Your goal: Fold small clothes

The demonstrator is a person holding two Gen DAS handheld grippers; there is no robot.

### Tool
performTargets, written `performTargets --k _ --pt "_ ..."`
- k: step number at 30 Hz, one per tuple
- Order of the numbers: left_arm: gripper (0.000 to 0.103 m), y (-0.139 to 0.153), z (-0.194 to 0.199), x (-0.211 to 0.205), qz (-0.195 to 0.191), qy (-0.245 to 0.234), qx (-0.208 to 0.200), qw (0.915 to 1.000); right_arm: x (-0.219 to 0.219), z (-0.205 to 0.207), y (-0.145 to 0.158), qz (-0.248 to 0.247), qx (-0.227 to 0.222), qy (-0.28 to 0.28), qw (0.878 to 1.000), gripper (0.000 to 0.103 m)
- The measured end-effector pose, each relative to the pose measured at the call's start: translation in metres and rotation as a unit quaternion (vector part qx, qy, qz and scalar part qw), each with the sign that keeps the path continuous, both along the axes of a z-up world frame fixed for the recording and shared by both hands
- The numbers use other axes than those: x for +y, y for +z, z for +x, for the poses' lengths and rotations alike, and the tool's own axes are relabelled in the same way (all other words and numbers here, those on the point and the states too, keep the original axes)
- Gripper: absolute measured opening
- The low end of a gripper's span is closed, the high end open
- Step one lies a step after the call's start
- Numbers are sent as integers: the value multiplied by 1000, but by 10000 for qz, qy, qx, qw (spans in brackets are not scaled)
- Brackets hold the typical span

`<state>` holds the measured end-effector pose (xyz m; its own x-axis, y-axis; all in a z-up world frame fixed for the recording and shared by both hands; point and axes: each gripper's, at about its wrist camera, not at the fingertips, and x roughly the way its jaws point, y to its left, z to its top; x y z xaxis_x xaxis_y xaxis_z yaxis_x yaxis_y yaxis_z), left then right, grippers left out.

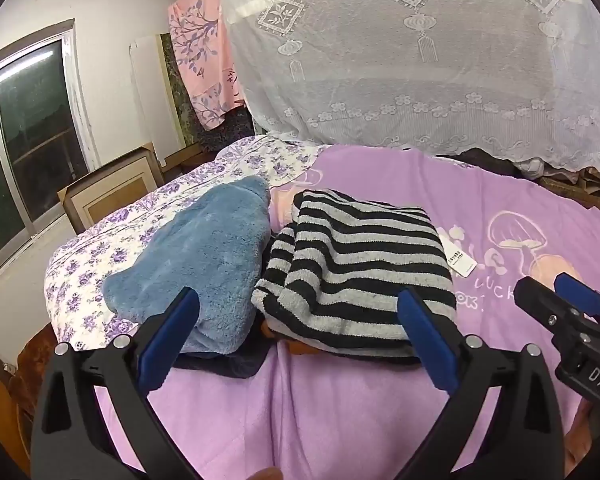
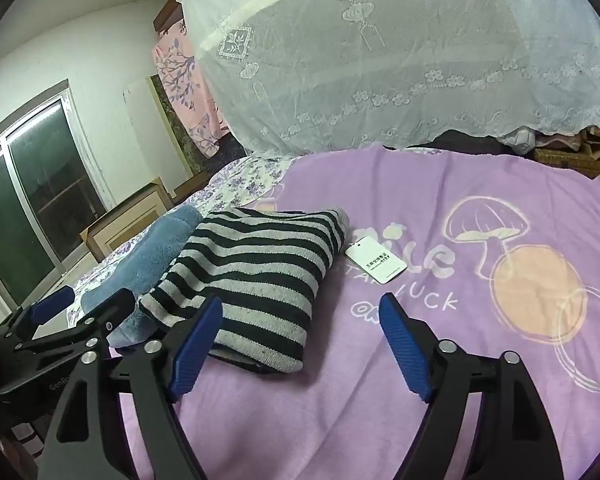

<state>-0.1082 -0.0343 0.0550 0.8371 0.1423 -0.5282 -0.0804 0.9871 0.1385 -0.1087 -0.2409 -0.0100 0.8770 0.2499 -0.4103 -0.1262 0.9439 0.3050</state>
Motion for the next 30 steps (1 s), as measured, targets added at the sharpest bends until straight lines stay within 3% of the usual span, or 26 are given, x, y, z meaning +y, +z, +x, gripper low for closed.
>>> performTargets --k 25,30 --pt "98 -5 0 -3 -45 33 61 10000 9 -3 1 -304 -115 50 9995 84" --pt "98 -6 1 -3 -70 51 85 9999 8 -2 1 -176 -66 60 9998 84"
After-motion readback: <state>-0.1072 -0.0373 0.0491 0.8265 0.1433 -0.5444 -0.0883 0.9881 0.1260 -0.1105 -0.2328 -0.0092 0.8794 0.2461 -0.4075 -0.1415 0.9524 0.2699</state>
